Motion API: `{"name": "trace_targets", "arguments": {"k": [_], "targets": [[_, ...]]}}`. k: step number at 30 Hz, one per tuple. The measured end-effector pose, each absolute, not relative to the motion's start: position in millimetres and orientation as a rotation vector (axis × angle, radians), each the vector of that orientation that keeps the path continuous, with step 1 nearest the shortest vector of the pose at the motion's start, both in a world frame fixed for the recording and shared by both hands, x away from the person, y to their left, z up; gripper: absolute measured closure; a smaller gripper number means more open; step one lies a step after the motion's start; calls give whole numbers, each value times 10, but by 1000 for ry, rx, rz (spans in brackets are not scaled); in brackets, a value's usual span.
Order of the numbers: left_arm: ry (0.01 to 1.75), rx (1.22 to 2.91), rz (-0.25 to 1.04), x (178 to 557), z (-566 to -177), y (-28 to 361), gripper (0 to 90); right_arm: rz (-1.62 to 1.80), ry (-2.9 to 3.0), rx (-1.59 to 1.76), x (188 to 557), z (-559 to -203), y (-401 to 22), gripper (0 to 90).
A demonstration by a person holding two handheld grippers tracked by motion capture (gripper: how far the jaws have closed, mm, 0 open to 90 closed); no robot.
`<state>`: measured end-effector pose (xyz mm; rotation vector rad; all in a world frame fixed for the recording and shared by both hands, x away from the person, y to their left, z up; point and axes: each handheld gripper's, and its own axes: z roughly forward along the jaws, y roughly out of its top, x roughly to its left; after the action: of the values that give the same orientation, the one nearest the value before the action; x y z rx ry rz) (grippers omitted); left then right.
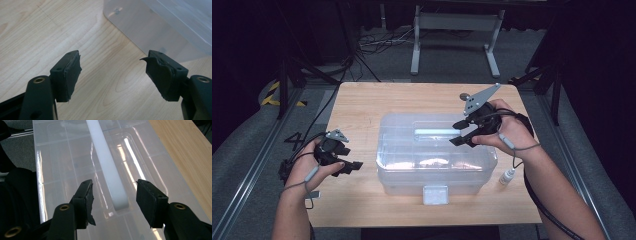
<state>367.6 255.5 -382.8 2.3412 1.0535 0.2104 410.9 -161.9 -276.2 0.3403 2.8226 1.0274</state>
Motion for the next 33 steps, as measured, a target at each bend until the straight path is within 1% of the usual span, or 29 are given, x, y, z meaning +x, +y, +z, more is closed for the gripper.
{"name": "trace_targets", "arguments": {"k": [2,3,4,6,8,12,16,20,23,29,31,33], "targets": [[1058,2343,218,3672,-3827,2538,284,1017,2829,317,4120,-2794,-1568,496],[1052,2336,225,3661,-3822,2512,291,1011,2836,301,4126,-2817,-1526,549],[1052,2336,225,3661,-3822,2512,298,1011,2836,301,4126,-2817,-1526,549],[1032,2324,262,3641,-3809,2473,315,1000,2850,300,4130,-2825,-1495,606],[990,2292,300,3614,-3822,2432,332,998,2850,278,4134,-2820,-1472,637],[961,2296,296,3530,-3835,2382,361,945,2846,234,4137,-2793,-1424,739],[966,2264,259,3519,-3824,2396,354,929,2847,218,4149,-2775,-1412,753],[969,2258,259,3542,-3844,2426,343,933,2843,218,4148,-2774,-1417,754],[966,2249,226,3558,-3872,2444,334,926,2845,218,4150,-2767,-1414,755],[967,2251,229,3557,-3849,2449,361,984,2846,232,4184,-2783,-1452,754],[993,2271,193,3543,-3828,2434,387,985,2852,240,4194,-2782,-1452,754],[990,2284,194,3538,-3812,2424,394,980,2861,246,4209,-2772,-1447,754]]}}
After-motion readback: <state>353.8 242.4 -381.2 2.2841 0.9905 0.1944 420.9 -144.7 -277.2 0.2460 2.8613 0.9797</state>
